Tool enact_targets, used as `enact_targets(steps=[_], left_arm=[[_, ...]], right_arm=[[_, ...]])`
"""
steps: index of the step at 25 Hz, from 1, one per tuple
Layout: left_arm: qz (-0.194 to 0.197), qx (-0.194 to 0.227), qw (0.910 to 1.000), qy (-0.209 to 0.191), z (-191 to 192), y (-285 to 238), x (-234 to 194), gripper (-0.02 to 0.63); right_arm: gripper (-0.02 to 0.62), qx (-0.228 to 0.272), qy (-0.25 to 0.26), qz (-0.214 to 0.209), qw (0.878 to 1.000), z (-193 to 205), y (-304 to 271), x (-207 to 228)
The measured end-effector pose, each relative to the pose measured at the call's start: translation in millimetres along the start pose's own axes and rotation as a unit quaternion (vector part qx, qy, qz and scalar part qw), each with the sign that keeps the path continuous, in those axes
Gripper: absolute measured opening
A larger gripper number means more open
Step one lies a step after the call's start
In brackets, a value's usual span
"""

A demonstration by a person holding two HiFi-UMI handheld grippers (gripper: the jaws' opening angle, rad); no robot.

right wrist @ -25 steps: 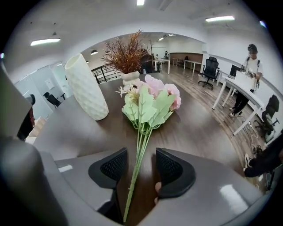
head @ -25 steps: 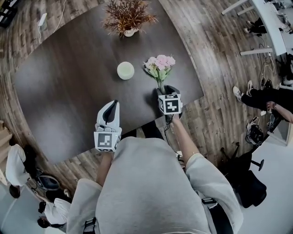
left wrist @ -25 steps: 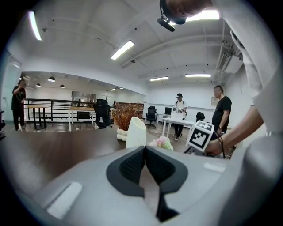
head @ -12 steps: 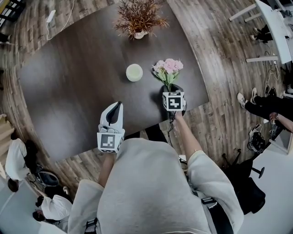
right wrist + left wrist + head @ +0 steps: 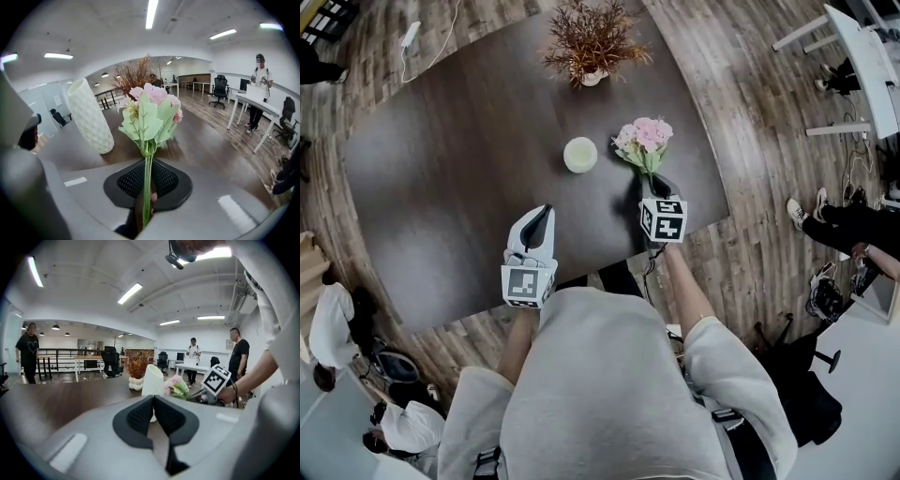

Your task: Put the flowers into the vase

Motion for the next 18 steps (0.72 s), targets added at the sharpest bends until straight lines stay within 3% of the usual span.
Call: enact_targets(steps=[4,8,12,15,18], left_arm=[[0.011,0.004,0.9999,-0.004,0,-17,-3,0.019],[0.038,0.011,0.9991,-0.015,0,-37,-3,0.162],[0.051,0.027,0.9976,-0.039,8,-58,-4,0.429],[0.057,0.028,0.9964,-0.056,16,-82,-6,0.451],[0.068,0.029,0.9948,-0.071,22,-107,-6,0.505]], right_arm=[[0.020,0.099,-0.026,-0.082,0.991,-30,23,-15],[0.020,0.175,-0.065,-0.169,0.968,-67,49,-33],[0.020,0.228,-0.081,-0.226,0.944,-96,73,-52],[0.020,0.254,-0.082,-0.257,0.929,-112,84,-66],[0.020,0.265,-0.072,-0.270,0.923,-118,90,-78]])
Point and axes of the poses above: the fingertips, and each gripper's own axes: y backward along the fingers, x to its right, z out of its underside, the point moved 7 cm from there along y, backward along the fingers, and after that the axes turned 12 degrees about -y, right-handed, at the moved point
